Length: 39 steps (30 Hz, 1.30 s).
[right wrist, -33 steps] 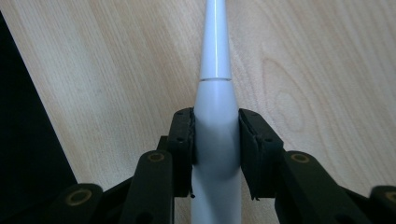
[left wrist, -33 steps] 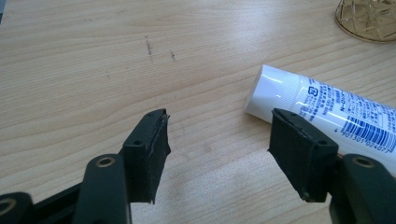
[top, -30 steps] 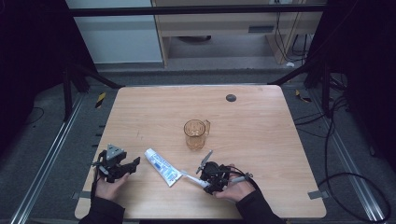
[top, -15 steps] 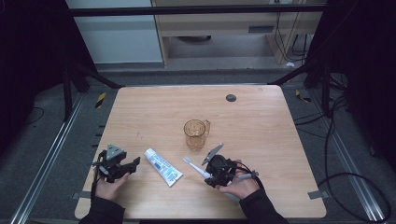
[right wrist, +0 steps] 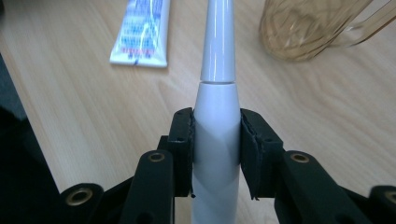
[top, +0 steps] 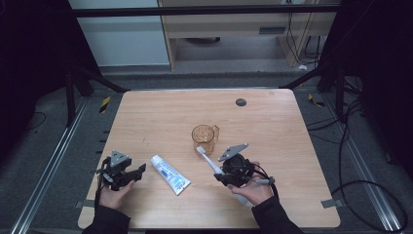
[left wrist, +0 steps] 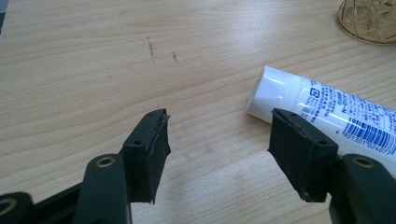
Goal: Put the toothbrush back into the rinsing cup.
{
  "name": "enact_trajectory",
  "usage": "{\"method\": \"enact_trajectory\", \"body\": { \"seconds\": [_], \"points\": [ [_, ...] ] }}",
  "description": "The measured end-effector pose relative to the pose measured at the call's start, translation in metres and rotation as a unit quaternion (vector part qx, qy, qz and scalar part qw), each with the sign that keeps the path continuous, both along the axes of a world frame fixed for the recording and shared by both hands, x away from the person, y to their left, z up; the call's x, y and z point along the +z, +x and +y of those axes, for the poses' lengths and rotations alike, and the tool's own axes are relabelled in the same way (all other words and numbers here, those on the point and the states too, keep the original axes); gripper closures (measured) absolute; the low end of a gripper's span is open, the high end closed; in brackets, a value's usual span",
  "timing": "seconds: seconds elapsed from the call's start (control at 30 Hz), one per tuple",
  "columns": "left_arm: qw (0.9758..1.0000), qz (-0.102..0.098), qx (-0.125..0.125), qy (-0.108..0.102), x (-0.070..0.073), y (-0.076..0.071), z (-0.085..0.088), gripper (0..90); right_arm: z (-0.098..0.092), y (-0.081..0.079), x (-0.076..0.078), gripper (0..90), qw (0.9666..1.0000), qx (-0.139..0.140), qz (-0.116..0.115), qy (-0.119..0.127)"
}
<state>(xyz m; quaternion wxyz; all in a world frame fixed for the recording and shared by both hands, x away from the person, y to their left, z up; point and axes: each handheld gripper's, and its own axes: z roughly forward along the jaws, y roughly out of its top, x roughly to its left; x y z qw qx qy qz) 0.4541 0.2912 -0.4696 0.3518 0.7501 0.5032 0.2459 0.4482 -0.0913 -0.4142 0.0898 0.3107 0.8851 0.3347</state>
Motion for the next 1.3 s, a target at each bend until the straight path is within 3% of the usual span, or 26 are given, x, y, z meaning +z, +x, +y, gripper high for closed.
{"method": "enact_trajectory", "body": {
  "seconds": [0.1,0.13,0.17,0.27,0.3,0.37,0.4,0.5,0.57,0.6,0.63,0.7,0.83,0.87,0.97,1.0,1.03,1.07,1.1,1.13,1.23,1.27,1.3],
  "points": [
    [1.0,-0.001,0.001,0.0,0.0,0.0,0.0,36.9,-0.006,0.001,0.005,67.5,0.9988,-0.021,-0.019,0.039],
    [1.0,-0.001,0.001,0.0,0.0,0.0,0.0,37.0,-0.006,0.001,0.005,67.5,0.9988,-0.021,-0.019,0.039],
    [1.0,-0.001,0.001,-0.001,0.0,0.0,0.0,36.9,-0.011,0.002,0.008,67.5,0.9968,-0.035,-0.031,0.065],
    [1.0,-0.001,0.002,-0.003,0.0,0.0,0.0,37.0,-0.014,0.003,0.01,67.5,0.9946,-0.045,-0.04,0.084],
    [1.0,-0.003,0.005,-0.006,0.0,0.0,0.0,36.9,-0.015,0.004,0.012,67.4,0.9917,-0.056,-0.053,0.102],
    [1.0,-0.004,0.005,-0.006,0.0,0.0,0.0,36.9,-0.016,0.004,0.013,67.4,0.9907,-0.059,-0.059,0.107],
    [1.0,-0.005,0.006,-0.006,0.0,-0.001,0.0,36.9,-0.016,0.004,0.014,67.4,0.9881,-0.068,-0.069,0.119],
    [1.0,-0.005,0.006,-0.004,0.0,0.0,0.0,36.9,-0.017,0.005,0.015,67.4,0.9857,-0.073,-0.081,0.128],
    [0.9999,-0.006,0.007,-0.005,0.0,0.0,0.0,36.9,-0.016,0.007,0.019,67.4,0.9801,-0.086,-0.098,0.15],
    [0.9999,-0.005,0.008,-0.005,0.0,0.0,0.0,36.9,-0.016,0.007,0.019,67.4,0.9801,-0.086,-0.098,0.15],
    [0.9999,-0.005,0.008,-0.005,0.0,0.0,0.001,36.9,-0.016,0.008,0.02,67.5,0.9778,-0.09,-0.105,0.158],
    [0.9999,-0.006,0.009,-0.006,0.001,-0.001,0.001,36.8,-0.016,0.01,0.025,67.4,0.9699,-0.102,-0.127,0.181],
    [0.9999,-0.009,0.012,-0.007,0.001,-0.001,0.002,36.7,-0.014,0.013,0.028,67.5,0.9642,-0.111,-0.141,0.195],
    [0.9999,-0.009,0.013,-0.006,0.001,-0.001,0.002,36.7,-0.012,0.015,0.031,67.5,0.959,-0.118,-0.153,0.208],
    [0.9999,-0.009,0.012,-0.006,0.001,-0.001,0.002,36.5,-0.01,0.017,0.034,67.4,0.9531,-0.124,-0.165,0.221],
    [0.9999,-0.009,0.012,-0.006,0.001,-0.001,0.002,36.5,-0.01,0.017,0.034,67.4,0.9531,-0.124,-0.165,0.221],
    [0.9999,-0.009,0.012,-0.007,0.001,-0.001,0.002,36.5,-0.009,0.018,0.035,67.4,0.9511,-0.126,-0.17,0.225],
    [0.9999,-0.009,0.012,-0.007,0.001,-0.001,0.002,36.5,-0.006,0.02,0.038,67.4,0.9465,-0.132,-0.179,0.234],
    [0.9999,-0.009,0.012,-0.007,0.001,-0.001,0.002,36.5,-0.006,0.02,0.038,67.4,0.9465,-0.132,-0.179,0.234],
    [0.9999,-0.01,0.012,-0.007,0.001,-0.001,0.002,36.4,-0.004,0.022,0.041,67.4,0.9409,-0.137,-0.19,0.245],
    [0.9998,-0.01,0.012,-0.007,0.001,-0.001,0.002,36.5,-0.001,0.025,0.046,67.4,0.9348,-0.143,-0.2,0.257],
    [0.9999,-0.01,0.012,-0.007,0.001,-0.001,0.002,36.5,-0.001,0.025,0.046,67.4,0.9348,-0.143,-0.2,0.257],
    [0.9998,-0.01,0.012,-0.007,0.001,-0.001,0.002,36.5,0.001,0.027,0.049,67.4,0.9316,-0.147,-0.207,0.26]
  ]
}}
